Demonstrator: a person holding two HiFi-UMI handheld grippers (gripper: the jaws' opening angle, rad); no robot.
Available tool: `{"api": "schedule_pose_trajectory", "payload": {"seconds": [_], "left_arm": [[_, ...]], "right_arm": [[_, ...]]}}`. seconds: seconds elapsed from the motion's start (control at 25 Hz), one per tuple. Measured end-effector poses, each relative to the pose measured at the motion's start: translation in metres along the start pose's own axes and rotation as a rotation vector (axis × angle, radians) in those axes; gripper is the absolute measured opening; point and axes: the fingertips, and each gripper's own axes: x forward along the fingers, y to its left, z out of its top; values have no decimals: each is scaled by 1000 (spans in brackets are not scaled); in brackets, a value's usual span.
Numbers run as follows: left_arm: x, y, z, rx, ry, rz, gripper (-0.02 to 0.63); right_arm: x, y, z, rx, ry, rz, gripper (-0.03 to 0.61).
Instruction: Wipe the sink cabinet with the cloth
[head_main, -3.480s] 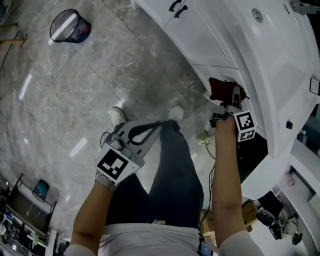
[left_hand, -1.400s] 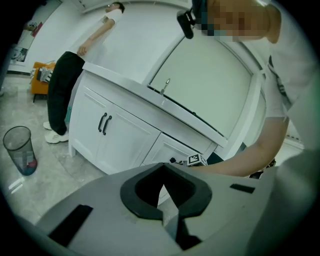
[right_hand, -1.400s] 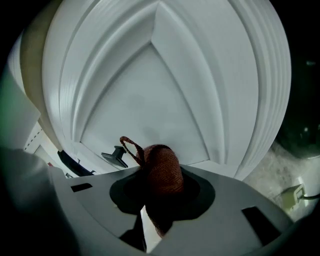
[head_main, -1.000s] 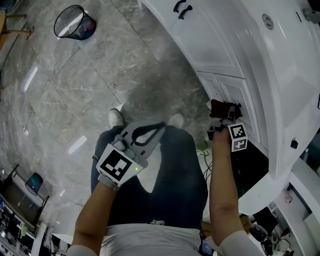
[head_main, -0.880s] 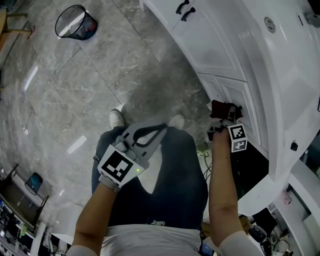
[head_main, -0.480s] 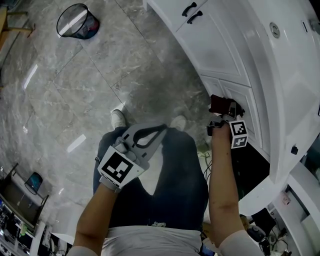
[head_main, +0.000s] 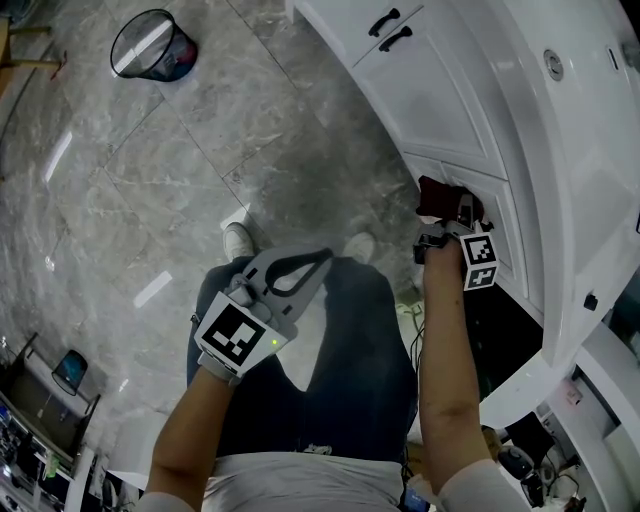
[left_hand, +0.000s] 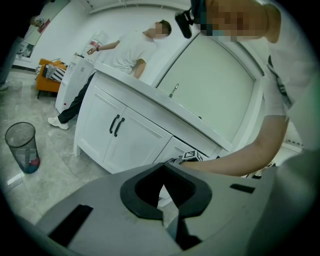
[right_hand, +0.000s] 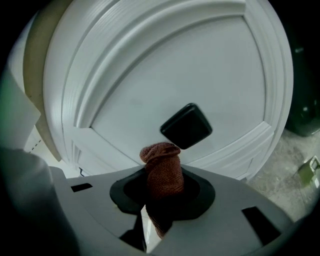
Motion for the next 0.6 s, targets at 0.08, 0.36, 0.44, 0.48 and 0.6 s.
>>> {"api": "schedule_pose_trajectory", "payload": {"seconds": [0.08, 0.36, 0.44, 0.48, 0.6], "left_arm": [[-2, 2, 2, -2, 2, -4, 11], [-12, 4, 7, 12, 22, -34, 11], [-15, 3, 10, 18, 28, -44, 11], [-16, 2, 12, 16, 30, -48, 11], [-19, -4, 15, 17, 43, -60, 11]], "right_arm": [[2, 12, -3, 21, -5, 4, 100], [-12, 30, 10, -37, -18, 4, 98], [-18, 36, 16, -43, -22, 17, 98], [-22, 38, 19, -37, -25, 21, 98], [-31, 41, 28, -4, -39, 26, 98]]}}
